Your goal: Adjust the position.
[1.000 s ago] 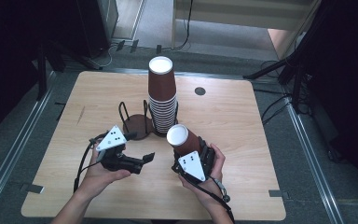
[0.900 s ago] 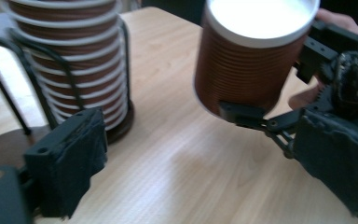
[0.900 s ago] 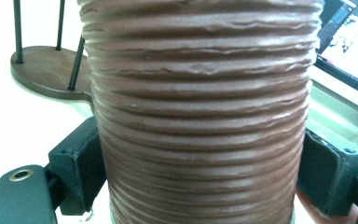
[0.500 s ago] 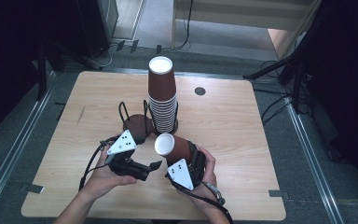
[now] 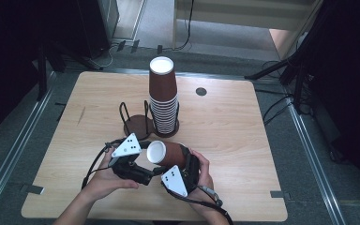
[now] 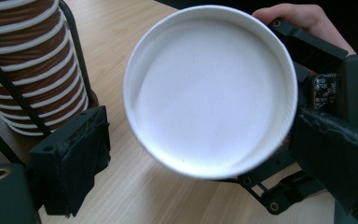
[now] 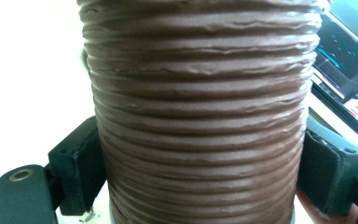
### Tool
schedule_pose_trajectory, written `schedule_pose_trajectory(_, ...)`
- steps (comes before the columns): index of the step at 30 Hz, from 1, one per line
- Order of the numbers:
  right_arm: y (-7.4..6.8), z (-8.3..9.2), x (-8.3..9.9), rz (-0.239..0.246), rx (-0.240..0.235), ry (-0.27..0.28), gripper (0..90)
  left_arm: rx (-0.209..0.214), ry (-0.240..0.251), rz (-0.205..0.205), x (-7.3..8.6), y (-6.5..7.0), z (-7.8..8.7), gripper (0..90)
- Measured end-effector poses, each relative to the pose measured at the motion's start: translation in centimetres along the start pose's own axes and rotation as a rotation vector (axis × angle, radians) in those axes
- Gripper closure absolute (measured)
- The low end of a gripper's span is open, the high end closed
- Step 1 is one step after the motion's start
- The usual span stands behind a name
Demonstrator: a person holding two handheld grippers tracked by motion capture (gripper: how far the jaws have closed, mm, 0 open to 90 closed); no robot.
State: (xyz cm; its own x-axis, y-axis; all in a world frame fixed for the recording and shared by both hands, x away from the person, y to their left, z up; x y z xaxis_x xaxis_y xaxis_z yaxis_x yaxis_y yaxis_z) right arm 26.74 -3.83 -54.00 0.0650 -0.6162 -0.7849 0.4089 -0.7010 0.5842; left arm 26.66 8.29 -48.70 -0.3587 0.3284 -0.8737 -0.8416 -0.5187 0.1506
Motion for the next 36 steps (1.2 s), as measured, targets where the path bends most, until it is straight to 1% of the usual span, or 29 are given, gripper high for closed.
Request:
schedule_pose_trajectory(2,-0.3,0.1,-0.2,0.013,-0.014,0.016,14.5,0.010,-0.013,-0.002,0.1,0.1,-0.1,5.7)
schedule_pose_trajectory(5,-0.4,0.2,-0.3,0.016,-0.022,0.022,14.5,0.015,-0.018,-0.004,0.2,0.2,-0.2,6.2)
schedule_pose_trajectory(8,-0.6,0.2,-0.3,0.036,-0.039,0.029,14.4,0.027,-0.026,-0.010,0.2,0.2,-0.1,6.7)
schedule_pose_trajectory(13,-0.9,0.5,-0.4,0.060,-0.058,0.043,14.3,0.031,-0.028,-0.010,0.1,0.3,-0.1,7.3)
schedule_pose_trajectory(15,-0.9,0.5,-0.5,0.065,-0.062,0.049,14.2,0.019,-0.028,-0.015,0.2,0.3,-0.1,11.6)
schedule_pose_trajectory(16,-0.9,0.5,-0.5,0.070,-0.065,0.049,14.2,0.025,-0.030,-0.018,0.2,0.3,-0.1,13.6)
schedule_pose_trajectory(19,-1.0,0.6,-0.4,0.077,-0.076,0.048,14.0,0.028,-0.039,-0.030,0.3,0.4,-0.2,15.2)
schedule_pose_trajectory(22,-1.2,0.5,-0.3,0.083,-0.094,0.047,13.6,0.026,-0.048,-0.024,0.5,0.3,-0.2,18.0)
schedule_pose_trajectory(27,-1.4,0.4,-0.1,0.065,-0.107,0.026,9.6,0.028,-0.062,-0.018,0.5,0.3,-0.3,20.1)
schedule_pose_trajectory(31,-1.3,0.5,-0.1,0.040,-0.146,0.011,8.4,0.041,-0.061,-0.006,0.6,0.3,-0.3,20.7)
schedule_pose_trajectory(33,-1.1,0.6,-0.1,0.020,-0.162,0.013,8.1,0.051,-0.048,0.012,0.5,0.3,-0.2,20.9)
schedule_pose_trajectory(36,-0.9,0.7,-0.2,0.021,-0.163,0.022,1.7,0.033,-0.040,0.016,0.5,0.0,-0.2,21.2)
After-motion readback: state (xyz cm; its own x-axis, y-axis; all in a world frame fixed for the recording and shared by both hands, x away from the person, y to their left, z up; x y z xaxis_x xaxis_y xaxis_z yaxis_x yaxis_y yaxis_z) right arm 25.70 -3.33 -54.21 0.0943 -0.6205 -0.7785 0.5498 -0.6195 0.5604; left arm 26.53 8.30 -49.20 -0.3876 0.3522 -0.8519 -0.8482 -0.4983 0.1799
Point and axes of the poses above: each handheld gripper's, and its own axes: z roughly backward along the jaws, x roughly out of its underside, y roughly to its right, the point moved 6 cm from there along -z, roughly forward along the jaws, and after that the axes turned 3 degrees about x, right-handed, at the moved point
